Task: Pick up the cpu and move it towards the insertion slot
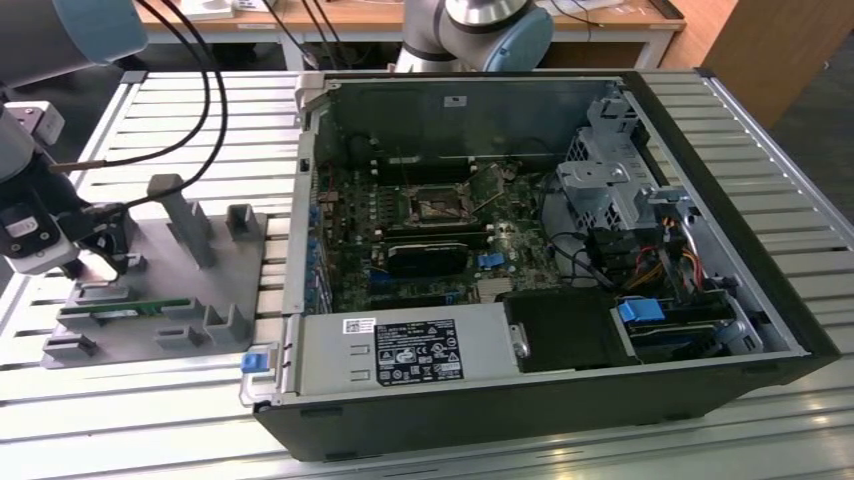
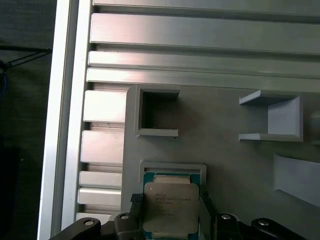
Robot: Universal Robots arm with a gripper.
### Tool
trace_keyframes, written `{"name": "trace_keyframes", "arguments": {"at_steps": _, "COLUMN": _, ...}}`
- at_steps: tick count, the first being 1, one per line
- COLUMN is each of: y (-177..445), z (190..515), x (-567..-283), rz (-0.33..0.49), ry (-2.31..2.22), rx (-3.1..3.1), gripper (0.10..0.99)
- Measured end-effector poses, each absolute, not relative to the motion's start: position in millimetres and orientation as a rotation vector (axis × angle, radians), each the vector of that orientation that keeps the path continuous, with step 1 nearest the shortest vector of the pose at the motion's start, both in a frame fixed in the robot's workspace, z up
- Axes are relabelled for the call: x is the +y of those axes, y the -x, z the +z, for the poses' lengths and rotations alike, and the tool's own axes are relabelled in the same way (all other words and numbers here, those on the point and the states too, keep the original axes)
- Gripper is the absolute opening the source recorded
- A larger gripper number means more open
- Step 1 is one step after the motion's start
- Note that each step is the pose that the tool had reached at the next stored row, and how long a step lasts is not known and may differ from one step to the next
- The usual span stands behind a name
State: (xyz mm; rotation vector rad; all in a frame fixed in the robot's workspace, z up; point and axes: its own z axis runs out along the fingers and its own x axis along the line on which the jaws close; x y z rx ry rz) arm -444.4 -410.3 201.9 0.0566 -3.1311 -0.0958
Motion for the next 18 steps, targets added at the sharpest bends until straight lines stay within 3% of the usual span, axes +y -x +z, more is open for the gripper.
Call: {"name": "trace_keyframes", "arguments": {"at_steps": 18, "y": 444.4, "z": 206.7, "x": -410.3, "rz": -0.097, "ry": -0.057, "rx": -3.131, "gripper": 0.529}}
